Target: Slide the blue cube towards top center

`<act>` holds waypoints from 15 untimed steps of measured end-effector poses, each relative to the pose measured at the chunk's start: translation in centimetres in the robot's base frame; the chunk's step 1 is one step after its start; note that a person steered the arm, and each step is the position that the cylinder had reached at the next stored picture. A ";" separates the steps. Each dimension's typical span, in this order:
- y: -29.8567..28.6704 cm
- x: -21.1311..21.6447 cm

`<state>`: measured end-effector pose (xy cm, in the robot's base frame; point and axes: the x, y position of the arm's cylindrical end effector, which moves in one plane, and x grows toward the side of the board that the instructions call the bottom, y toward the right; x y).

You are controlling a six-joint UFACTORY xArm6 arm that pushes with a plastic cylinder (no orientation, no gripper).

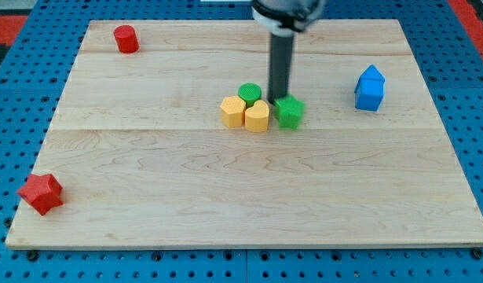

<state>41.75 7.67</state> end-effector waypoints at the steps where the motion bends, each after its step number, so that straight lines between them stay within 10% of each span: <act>1: 8.8 2.8; 3: 13.3 -1.8; 4: 2.5 -3.4; 6: 13.5 -7.5; 9: 7.5 -6.6; 10: -2.3 -5.1; 11: -5.6 -10.3; 15: 1.0 -19.0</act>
<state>22.76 8.72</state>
